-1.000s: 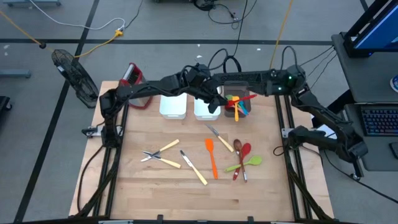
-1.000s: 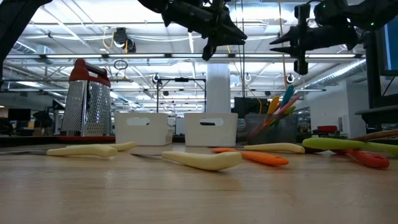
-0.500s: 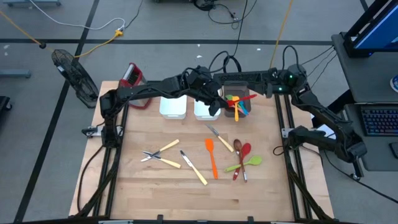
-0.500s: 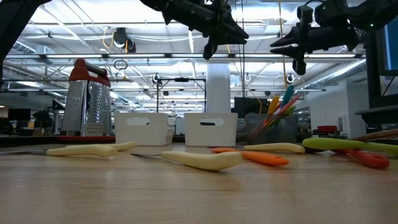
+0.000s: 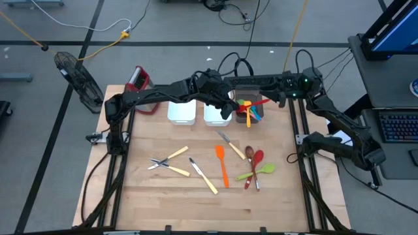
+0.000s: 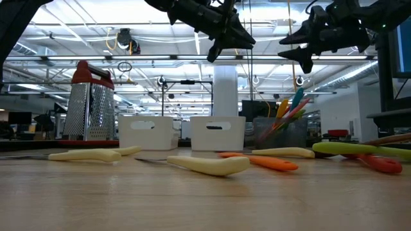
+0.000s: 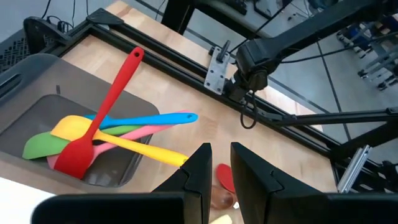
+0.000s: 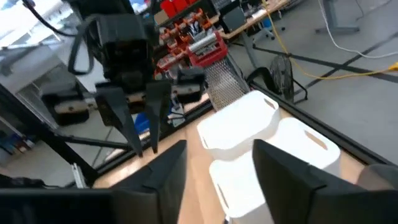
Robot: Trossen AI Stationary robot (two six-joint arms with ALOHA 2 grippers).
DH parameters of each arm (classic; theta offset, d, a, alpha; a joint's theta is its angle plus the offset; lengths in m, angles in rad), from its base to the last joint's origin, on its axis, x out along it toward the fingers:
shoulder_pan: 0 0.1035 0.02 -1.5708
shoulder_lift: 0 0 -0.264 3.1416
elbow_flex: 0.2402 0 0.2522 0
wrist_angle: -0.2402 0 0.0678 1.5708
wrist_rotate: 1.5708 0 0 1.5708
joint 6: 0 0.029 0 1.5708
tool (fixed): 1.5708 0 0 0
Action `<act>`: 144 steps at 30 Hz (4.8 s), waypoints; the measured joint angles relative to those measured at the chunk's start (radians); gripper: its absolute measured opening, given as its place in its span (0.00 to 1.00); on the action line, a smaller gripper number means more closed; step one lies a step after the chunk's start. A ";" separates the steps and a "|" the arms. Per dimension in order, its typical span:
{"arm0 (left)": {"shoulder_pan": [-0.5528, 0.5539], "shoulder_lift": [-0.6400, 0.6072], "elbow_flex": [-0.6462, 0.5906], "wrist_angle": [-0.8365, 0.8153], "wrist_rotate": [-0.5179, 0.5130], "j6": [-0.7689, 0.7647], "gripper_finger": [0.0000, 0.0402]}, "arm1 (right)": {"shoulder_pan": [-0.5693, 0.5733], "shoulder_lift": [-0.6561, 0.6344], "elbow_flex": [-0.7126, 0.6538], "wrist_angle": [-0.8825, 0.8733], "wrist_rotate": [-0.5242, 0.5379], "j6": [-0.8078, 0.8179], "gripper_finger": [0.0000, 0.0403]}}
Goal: Pick & Place Kitchen Items
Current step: Put the red spatula into the black bin
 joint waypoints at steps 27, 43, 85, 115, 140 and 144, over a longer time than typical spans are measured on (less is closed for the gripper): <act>0.074 -0.067 0.000 -0.092 0.047 0.163 0.16 | 0.154 -0.114 0.000 -0.463 0.625 0.000 0.56; 0.061 -0.267 0.000 -0.288 -0.072 0.274 0.16 | 0.156 -0.125 -0.120 -0.395 0.603 0.167 0.57; 0.034 -0.266 0.000 -0.324 -0.070 0.275 0.16 | 0.156 -0.076 -0.188 -0.278 0.834 0.288 0.50; 0.030 -0.266 -0.001 -0.322 -0.070 0.280 0.16 | 0.321 0.076 -0.187 -0.064 1.007 0.332 0.05; 0.030 -0.266 -0.001 -0.340 -0.045 0.282 0.16 | 0.446 -0.042 -0.188 0.054 1.387 0.239 0.06; 0.030 -0.266 -0.001 -0.332 -0.044 0.281 0.16 | 0.468 -0.004 -0.188 0.050 1.463 0.196 0.06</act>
